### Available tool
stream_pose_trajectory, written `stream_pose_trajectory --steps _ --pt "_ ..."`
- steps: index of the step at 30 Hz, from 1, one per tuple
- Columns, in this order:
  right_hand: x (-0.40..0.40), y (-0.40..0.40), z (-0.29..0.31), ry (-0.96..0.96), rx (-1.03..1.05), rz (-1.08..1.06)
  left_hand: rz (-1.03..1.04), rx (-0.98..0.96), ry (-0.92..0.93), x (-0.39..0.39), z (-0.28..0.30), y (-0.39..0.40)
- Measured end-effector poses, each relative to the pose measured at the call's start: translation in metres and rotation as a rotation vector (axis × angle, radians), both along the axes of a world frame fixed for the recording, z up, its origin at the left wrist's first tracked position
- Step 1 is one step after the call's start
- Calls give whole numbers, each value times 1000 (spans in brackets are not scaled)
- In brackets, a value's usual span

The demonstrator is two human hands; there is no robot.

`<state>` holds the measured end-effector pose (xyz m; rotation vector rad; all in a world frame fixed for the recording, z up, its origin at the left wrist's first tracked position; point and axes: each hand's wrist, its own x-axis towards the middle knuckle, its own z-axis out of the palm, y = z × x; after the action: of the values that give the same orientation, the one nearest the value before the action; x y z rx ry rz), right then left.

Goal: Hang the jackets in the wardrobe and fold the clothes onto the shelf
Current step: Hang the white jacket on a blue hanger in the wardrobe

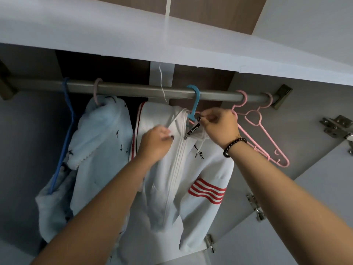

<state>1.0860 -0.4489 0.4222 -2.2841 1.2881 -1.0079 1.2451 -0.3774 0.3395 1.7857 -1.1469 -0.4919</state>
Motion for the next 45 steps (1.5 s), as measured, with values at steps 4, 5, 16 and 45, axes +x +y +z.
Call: stream_pose_trajectory --steps 4,5,16,45 --pt "14 -20 14 78 105 -50 20 -77 -67 -2 39 -40" --pt "19 -24 15 130 120 -43 22 -45 -88 -4 42 -49" --pt "39 -40 0 227 32 3 74 -15 -448 -16 34 -68" --pt "-29 -85 -9 327 247 283 151 -6 -373 -10 33 -69"
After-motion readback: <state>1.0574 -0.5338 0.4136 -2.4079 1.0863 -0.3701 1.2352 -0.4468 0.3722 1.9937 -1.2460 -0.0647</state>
